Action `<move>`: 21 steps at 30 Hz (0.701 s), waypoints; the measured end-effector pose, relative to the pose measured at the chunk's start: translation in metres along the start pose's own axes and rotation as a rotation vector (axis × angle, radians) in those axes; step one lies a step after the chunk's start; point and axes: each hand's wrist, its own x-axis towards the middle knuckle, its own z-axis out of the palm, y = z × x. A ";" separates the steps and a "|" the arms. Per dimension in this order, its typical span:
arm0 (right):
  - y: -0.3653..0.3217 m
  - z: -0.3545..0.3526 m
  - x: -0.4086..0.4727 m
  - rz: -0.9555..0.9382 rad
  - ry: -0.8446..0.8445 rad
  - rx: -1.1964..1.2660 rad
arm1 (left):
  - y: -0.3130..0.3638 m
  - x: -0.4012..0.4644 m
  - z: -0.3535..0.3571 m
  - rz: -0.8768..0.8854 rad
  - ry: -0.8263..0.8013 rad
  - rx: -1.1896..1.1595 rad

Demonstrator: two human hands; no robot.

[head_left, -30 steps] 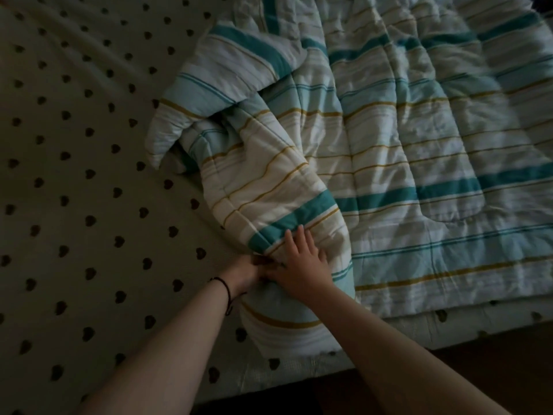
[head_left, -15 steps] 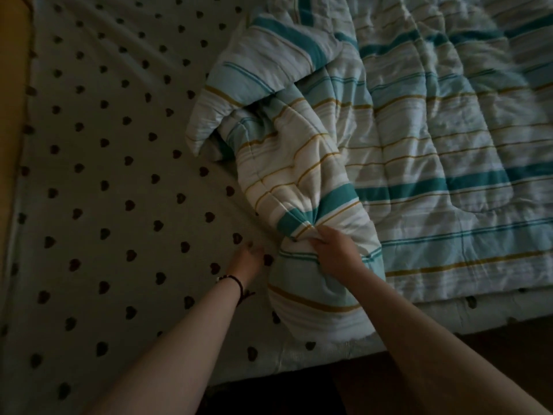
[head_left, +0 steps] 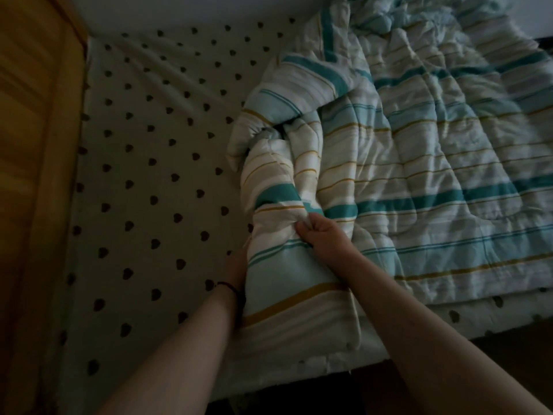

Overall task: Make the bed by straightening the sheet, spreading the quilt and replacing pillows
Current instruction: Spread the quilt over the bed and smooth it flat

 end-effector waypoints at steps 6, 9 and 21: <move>0.003 0.081 0.006 0.022 -0.017 -0.164 | -0.005 -0.008 -0.099 0.180 0.263 0.063; 0.006 0.110 0.010 0.031 -0.027 -0.228 | -0.015 -0.011 -0.133 0.392 0.401 0.278; 0.005 0.301 -0.008 -0.097 -0.284 -0.697 | -0.075 -0.022 -0.340 0.856 0.510 1.464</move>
